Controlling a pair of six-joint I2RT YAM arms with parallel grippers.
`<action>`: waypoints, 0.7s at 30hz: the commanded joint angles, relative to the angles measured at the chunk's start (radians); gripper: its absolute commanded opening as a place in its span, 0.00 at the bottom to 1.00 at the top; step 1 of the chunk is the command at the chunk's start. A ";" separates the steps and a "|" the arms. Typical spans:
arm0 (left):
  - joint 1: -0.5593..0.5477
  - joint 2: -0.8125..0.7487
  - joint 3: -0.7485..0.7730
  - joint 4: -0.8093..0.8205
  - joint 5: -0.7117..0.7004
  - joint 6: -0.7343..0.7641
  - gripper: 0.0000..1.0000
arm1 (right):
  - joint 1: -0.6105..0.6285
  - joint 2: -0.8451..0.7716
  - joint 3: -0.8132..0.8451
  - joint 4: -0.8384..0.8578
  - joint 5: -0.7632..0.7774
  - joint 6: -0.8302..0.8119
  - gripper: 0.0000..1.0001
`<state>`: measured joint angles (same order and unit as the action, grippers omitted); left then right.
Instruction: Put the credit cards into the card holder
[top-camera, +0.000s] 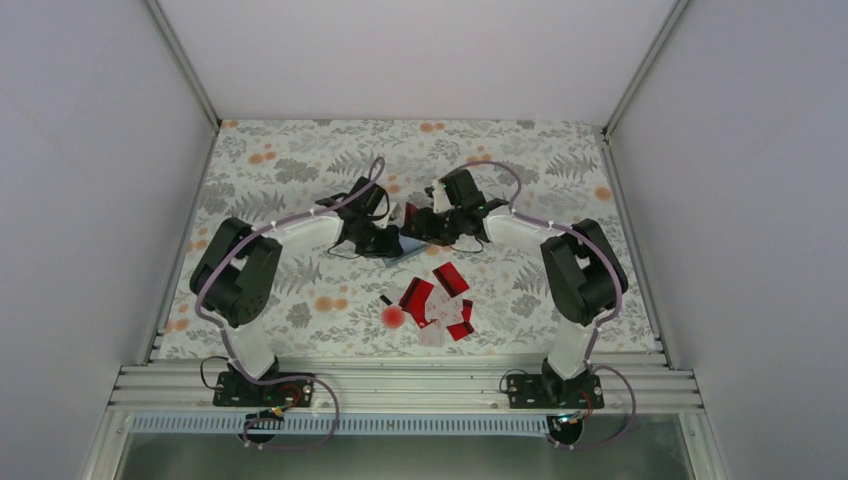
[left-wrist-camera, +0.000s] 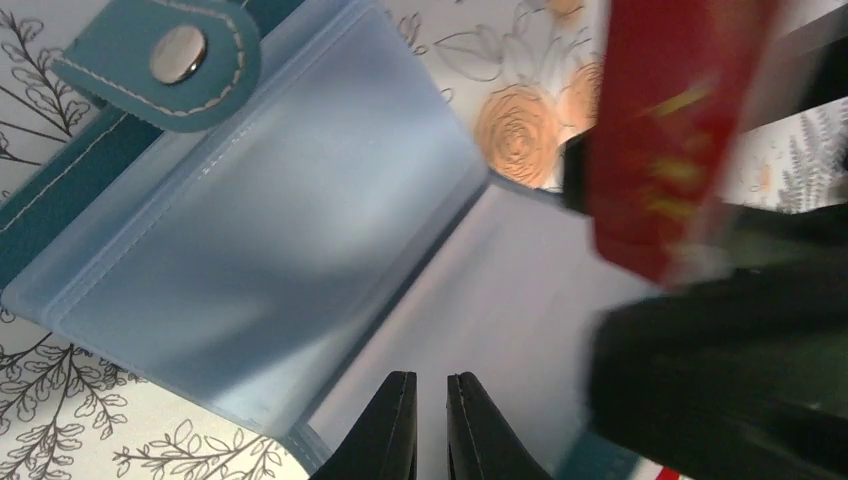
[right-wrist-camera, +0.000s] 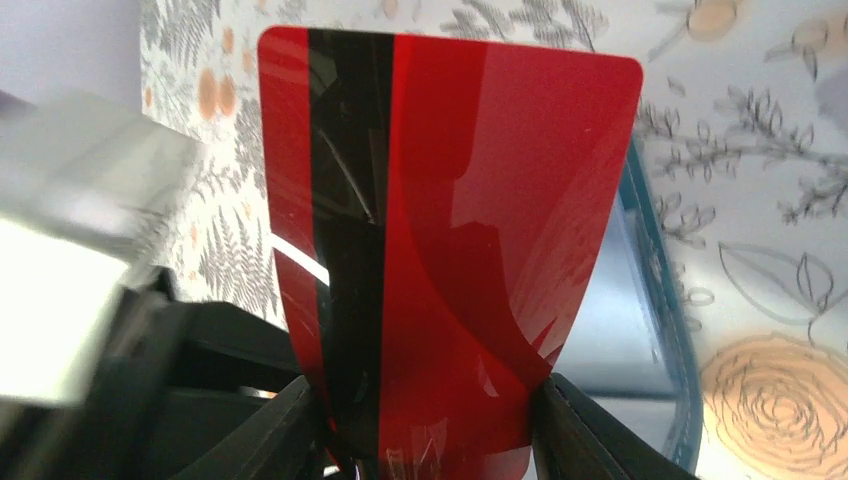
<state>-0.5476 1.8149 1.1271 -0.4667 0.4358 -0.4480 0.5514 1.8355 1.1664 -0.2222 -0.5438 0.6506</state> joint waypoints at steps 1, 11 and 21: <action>-0.005 -0.068 -0.044 0.083 -0.011 0.007 0.11 | 0.009 0.007 -0.053 0.066 -0.067 -0.025 0.49; 0.005 -0.135 -0.061 0.142 -0.052 -0.017 0.12 | 0.016 -0.003 -0.085 0.009 -0.073 -0.137 0.49; 0.045 -0.158 -0.081 0.299 0.061 -0.081 0.21 | 0.021 0.014 -0.085 0.000 -0.082 -0.196 0.48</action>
<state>-0.5129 1.6726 1.0569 -0.2615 0.4370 -0.4923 0.5644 1.8355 1.0866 -0.2199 -0.6083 0.4938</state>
